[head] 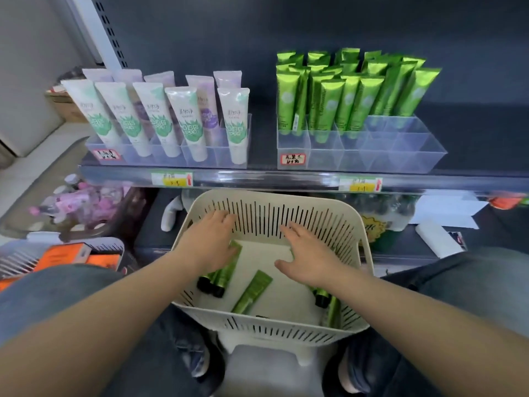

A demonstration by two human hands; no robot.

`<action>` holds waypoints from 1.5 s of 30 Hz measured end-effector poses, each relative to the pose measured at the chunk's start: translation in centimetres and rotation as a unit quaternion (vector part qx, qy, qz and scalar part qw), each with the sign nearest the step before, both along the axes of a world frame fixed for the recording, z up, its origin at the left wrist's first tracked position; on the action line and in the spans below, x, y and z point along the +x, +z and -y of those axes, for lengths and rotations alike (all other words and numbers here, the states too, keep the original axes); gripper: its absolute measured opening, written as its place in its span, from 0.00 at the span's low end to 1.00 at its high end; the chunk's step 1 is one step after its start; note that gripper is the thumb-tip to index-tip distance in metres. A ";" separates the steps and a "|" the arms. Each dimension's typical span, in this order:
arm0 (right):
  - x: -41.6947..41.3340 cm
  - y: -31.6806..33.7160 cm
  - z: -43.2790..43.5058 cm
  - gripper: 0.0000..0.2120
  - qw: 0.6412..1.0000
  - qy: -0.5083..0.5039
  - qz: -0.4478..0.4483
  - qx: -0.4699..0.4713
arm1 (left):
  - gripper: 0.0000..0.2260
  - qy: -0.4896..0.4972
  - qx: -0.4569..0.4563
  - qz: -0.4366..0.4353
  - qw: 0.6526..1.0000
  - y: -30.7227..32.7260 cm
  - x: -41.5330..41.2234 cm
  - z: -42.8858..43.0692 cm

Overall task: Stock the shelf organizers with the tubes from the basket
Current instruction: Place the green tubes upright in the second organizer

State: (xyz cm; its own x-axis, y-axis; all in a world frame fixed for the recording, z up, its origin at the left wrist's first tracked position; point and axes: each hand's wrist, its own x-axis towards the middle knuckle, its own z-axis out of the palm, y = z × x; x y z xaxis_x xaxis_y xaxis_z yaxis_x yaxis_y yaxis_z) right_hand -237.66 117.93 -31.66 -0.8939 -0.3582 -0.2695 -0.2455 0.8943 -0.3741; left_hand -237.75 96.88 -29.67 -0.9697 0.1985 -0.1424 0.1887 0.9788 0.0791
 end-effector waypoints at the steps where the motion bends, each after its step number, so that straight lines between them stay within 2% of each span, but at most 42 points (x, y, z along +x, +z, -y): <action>1: -0.2 -0.6 0.1 0.39 1.000 0.000 0.008 0.002 | 0.27 0.002 0.000 0.011 1.000 -0.5 -0.2 0.2; 13: -2.4 -8.0 1.2 0.36 0.993 0.041 0.106 0.013 | 0.19 -0.003 -0.017 0.111 0.994 -6.3 -4.5 0.2; 23: -4.2 -13.1 2.2 0.29 0.983 0.087 0.159 -0.002 | 0.24 -0.031 -0.052 0.150 0.987 -11.5 -7.4 0.6; 31: -4.8 -16.9 2.3 0.30 0.976 0.184 0.119 -0.012 | 0.25 -0.043 -0.058 0.167 0.983 -14.6 -8.9 0.3; 37: -5.6 -18.4 2.6 0.28 0.969 0.237 0.064 -0.014 | 0.26 -0.048 -0.072 0.166 0.982 -16.3 -9.4 0.0; 45: -6.2 -18.8 2.2 0.26 0.948 0.316 0.026 0.029 | 0.27 -0.033 -0.055 0.161 0.985 -17.5 -9.7 0.2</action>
State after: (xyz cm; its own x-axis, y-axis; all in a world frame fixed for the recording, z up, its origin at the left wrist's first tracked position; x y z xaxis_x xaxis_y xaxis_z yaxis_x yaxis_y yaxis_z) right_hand -243.89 115.72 -50.43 -0.4904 -0.8006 -0.3442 -0.7215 0.5945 -0.3549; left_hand -247.47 96.69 -47.19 -0.8565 0.2248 -0.4645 0.2338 0.9715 0.0391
